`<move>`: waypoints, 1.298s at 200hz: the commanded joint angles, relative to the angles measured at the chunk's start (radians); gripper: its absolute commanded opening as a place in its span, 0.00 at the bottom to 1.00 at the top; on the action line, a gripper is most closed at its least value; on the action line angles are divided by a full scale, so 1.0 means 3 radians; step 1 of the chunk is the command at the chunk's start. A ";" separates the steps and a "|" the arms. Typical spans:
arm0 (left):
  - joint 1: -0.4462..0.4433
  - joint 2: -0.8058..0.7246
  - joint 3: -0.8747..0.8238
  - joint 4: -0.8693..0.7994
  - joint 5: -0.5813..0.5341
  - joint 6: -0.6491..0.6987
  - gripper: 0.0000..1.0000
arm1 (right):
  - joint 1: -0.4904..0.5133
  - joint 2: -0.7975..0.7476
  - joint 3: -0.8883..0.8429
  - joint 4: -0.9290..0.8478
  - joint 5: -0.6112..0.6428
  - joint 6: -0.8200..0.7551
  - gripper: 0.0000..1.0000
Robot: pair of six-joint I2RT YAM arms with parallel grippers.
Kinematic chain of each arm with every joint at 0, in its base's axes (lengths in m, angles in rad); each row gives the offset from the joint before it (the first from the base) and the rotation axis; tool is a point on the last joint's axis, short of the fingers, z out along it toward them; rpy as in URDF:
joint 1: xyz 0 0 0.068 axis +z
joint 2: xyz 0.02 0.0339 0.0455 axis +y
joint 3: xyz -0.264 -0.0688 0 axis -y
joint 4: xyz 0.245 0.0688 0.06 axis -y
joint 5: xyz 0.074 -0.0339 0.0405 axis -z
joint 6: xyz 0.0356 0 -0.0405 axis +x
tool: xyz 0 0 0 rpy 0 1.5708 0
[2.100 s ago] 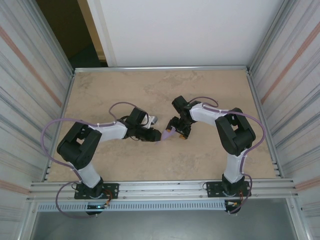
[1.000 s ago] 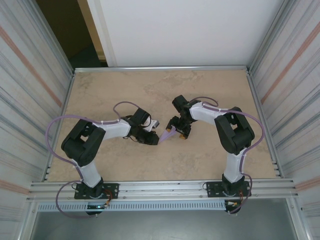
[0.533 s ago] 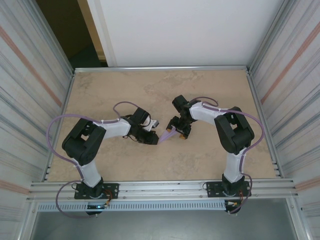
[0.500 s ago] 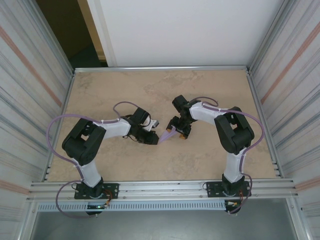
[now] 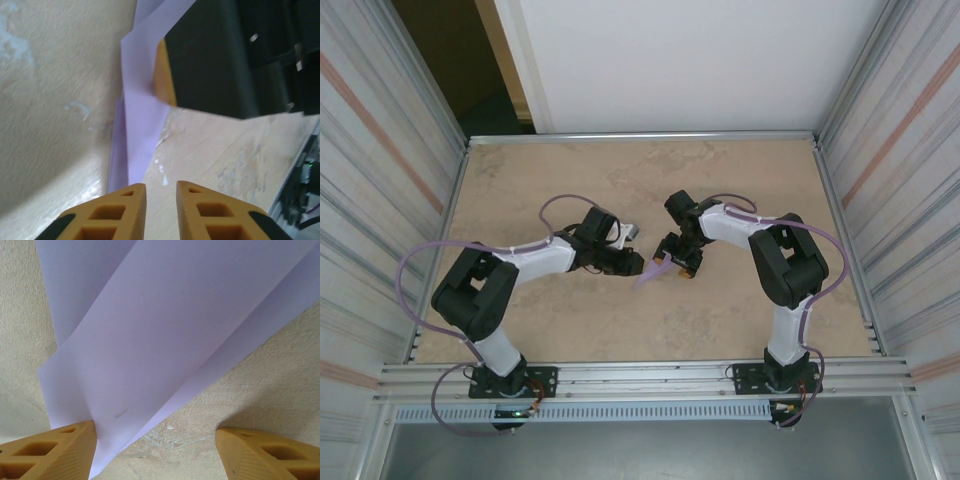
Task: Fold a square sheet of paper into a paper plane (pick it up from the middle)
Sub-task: Fold the wing for the fifth time at the center of the table.
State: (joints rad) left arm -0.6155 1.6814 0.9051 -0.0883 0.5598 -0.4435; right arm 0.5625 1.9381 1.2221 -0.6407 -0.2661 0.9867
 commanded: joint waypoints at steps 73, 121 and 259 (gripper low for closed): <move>-0.0096 0.0441 0.0217 0.0286 0.0168 -0.0308 0.13 | -0.0029 0.0773 -0.0404 0.0310 0.0437 -0.0047 0.65; -0.0091 0.0576 0.0303 0.0186 0.0080 -0.0278 0.12 | -0.0029 0.0770 -0.0426 0.0306 0.0442 -0.0047 0.65; -0.0065 0.0736 0.0383 0.0052 -0.0074 -0.0208 0.08 | -0.0034 0.0826 -0.0468 0.0328 0.0426 -0.0052 0.60</move>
State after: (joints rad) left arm -0.6426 1.8870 0.9966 -0.0406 0.5560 -0.5209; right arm 0.5476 1.9438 1.2194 -0.6491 -0.2886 0.9867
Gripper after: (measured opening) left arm 0.084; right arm 0.598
